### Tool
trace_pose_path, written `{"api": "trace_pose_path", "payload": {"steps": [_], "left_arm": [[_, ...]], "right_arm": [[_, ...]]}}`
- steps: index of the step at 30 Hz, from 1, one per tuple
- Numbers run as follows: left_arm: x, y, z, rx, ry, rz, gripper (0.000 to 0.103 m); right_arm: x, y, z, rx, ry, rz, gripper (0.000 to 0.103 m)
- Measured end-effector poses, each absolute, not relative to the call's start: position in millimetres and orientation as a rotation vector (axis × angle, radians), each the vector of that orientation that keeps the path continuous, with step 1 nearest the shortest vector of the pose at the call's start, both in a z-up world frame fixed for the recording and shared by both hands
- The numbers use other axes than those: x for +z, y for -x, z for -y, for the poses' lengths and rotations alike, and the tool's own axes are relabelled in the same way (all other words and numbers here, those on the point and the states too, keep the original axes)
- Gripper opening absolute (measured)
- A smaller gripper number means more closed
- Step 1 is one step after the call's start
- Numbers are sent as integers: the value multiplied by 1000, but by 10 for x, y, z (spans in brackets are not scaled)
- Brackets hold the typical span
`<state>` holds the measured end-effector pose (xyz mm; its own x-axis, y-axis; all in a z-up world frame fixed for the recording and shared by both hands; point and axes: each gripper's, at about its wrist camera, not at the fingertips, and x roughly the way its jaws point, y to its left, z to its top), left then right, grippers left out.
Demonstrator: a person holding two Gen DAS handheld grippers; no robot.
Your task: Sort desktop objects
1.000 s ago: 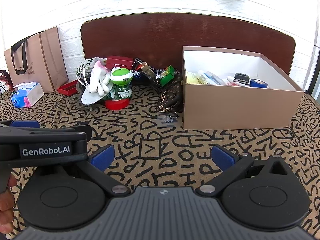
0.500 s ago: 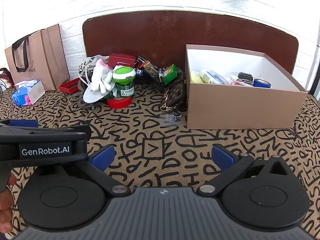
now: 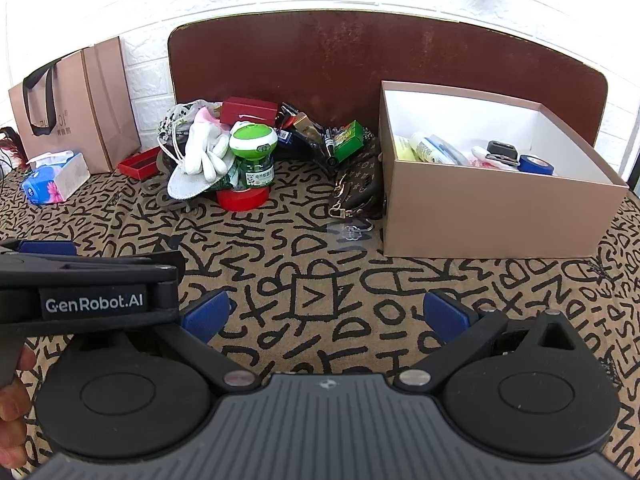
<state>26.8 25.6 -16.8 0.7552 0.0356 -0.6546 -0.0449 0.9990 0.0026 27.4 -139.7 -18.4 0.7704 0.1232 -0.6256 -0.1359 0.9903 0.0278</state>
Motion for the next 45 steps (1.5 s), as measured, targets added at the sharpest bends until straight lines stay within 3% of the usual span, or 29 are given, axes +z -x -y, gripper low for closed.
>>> {"api": "trace_pose_path", "payload": {"steps": [33, 45], "left_arm": [[-409, -887, -552, -3, 55, -796, 103], [-191, -1442, -718, -141, 113, -693, 102]], "right_arm": [[-440, -867, 1127, 213, 25, -749, 103], [-396, -1355, 973, 373, 47, -619, 103]]}}
